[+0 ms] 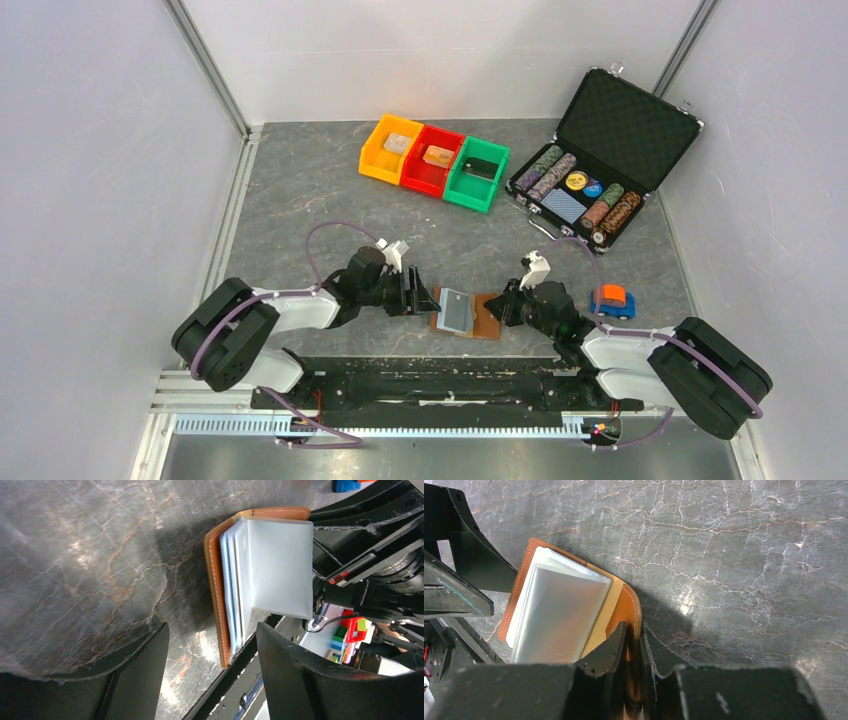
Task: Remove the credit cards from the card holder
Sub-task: Remove the credit card from the card holder.
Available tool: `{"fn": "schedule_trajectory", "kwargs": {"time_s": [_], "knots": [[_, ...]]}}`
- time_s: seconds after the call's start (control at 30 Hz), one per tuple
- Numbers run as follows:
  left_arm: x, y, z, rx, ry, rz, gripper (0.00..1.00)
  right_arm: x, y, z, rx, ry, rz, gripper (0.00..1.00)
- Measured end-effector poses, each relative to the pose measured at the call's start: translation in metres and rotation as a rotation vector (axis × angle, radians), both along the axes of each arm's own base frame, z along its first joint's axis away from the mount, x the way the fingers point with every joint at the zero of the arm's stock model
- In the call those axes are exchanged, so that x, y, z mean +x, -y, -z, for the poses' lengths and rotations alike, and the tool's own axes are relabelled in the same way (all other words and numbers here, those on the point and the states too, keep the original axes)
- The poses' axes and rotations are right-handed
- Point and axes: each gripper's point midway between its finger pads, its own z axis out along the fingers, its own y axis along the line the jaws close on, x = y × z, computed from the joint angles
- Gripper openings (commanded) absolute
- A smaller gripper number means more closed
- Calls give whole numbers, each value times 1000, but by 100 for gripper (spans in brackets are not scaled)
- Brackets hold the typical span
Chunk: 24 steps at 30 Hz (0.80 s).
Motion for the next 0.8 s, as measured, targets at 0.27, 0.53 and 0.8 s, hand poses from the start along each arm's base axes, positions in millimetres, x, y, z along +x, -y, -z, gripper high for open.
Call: {"fn": "schedule_trajectory", "kwargs": {"time_s": [0.27,0.53,0.8], "knots": [[-5,14,2,-45,-14,43,66,0,0,0,2,0,0,14],[-7,25,5,-79,-28,70,47,-1,-1,-1,12,4,-9,17],[-6,31,-3,-118,-29,66,5,-2,-1,-4,9,10,-17,27]]}}
